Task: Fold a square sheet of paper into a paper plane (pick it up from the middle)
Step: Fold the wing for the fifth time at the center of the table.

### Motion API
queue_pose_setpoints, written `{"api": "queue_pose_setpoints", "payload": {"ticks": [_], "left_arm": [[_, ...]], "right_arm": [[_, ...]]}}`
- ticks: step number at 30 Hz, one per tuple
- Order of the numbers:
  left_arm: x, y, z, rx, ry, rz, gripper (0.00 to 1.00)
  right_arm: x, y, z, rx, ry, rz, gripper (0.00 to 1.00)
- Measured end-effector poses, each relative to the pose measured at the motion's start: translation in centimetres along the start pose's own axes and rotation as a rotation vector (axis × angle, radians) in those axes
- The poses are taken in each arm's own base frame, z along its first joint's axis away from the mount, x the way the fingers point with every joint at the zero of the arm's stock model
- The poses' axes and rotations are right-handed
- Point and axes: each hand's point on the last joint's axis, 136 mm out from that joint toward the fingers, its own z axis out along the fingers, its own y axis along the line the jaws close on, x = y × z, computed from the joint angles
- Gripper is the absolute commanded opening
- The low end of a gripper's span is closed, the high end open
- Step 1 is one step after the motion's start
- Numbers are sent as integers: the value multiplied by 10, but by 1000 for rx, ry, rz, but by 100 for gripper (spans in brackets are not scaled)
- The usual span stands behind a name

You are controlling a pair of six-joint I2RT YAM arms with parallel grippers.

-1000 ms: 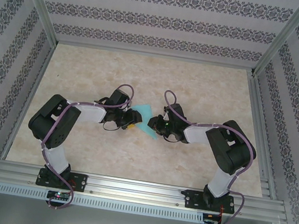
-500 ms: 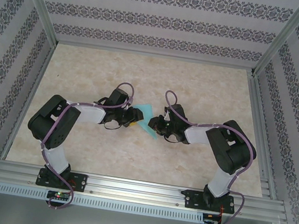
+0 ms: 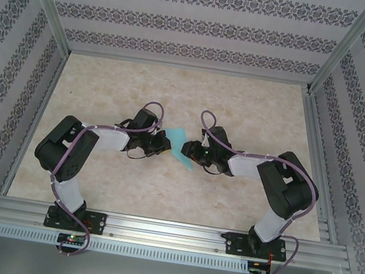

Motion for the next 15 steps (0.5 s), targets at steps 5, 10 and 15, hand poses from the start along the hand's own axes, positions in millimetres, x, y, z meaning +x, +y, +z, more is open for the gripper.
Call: {"api": "queue_pose_setpoints", "payload": {"ticks": [5,10,15], "left_arm": [[0,-2,-1,-19,6,-7,1],[0,-5,-1,-38,9,-9,1],[0,-7,-3,-46,11,-18,1]], "right_arm": [[-21,12,-30,39,-118,-175,56],[-12,26,-45,107,-198,-430,56],[13,32,-40,164,-183,-650,54]]}}
